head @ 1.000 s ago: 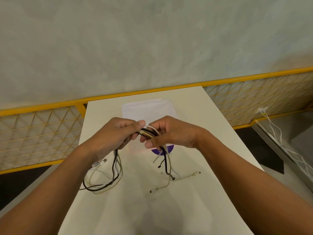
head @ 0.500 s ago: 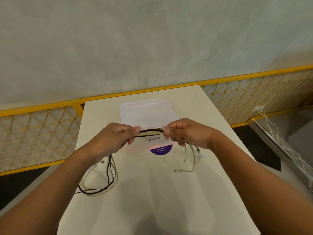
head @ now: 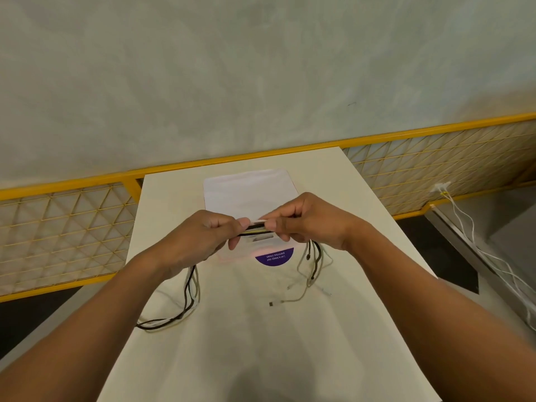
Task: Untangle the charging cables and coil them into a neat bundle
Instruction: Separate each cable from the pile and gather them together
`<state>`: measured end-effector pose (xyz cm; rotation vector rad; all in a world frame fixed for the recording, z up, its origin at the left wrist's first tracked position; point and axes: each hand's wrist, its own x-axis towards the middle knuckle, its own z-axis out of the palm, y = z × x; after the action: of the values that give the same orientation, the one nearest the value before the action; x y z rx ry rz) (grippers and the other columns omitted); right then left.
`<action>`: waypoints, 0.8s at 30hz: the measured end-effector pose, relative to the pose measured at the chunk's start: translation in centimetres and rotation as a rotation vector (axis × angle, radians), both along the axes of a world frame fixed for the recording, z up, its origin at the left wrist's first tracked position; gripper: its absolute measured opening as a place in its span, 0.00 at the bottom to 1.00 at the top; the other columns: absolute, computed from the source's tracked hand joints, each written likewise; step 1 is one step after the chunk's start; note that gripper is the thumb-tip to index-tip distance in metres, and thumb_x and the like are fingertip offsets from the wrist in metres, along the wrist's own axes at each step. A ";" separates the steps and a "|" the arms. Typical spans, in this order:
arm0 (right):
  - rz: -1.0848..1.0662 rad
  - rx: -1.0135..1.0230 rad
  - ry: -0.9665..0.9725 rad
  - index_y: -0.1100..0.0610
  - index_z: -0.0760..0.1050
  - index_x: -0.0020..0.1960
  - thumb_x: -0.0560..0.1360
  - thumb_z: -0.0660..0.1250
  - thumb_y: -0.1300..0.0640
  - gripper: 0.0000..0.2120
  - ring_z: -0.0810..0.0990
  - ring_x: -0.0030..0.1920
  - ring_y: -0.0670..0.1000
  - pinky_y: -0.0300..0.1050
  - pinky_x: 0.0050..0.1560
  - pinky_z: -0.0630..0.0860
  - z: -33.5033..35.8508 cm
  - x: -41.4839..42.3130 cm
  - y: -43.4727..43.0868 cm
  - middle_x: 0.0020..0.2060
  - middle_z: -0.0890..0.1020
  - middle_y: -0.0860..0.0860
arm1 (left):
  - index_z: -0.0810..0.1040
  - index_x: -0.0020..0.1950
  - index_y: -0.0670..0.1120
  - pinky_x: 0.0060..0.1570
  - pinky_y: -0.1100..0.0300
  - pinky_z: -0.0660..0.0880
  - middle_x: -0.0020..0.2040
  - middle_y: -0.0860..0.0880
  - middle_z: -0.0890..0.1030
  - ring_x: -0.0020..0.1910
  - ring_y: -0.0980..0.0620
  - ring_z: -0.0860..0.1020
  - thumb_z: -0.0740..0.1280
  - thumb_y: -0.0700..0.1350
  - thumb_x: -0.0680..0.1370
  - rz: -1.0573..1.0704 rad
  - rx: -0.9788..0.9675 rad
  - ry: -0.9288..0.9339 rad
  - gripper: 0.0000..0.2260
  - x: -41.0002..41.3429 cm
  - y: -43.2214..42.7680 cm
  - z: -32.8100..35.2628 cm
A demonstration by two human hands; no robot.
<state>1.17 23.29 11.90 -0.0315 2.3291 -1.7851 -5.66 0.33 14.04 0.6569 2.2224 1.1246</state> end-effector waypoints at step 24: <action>-0.083 0.135 0.054 0.62 0.84 0.43 0.79 0.68 0.60 0.09 0.73 0.29 0.43 0.36 0.35 0.69 -0.7 0.5 -0.9 0.31 0.81 0.49 | 0.82 0.52 0.50 0.43 0.58 0.80 0.37 0.49 0.84 0.37 0.49 0.83 0.50 0.68 0.79 -0.146 -0.110 -0.136 0.29 1.3 4.3 -0.2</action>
<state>1.69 22.44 11.17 0.0388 2.5190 -1.6787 -4.35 4.59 13.85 0.6640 2.0690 0.9395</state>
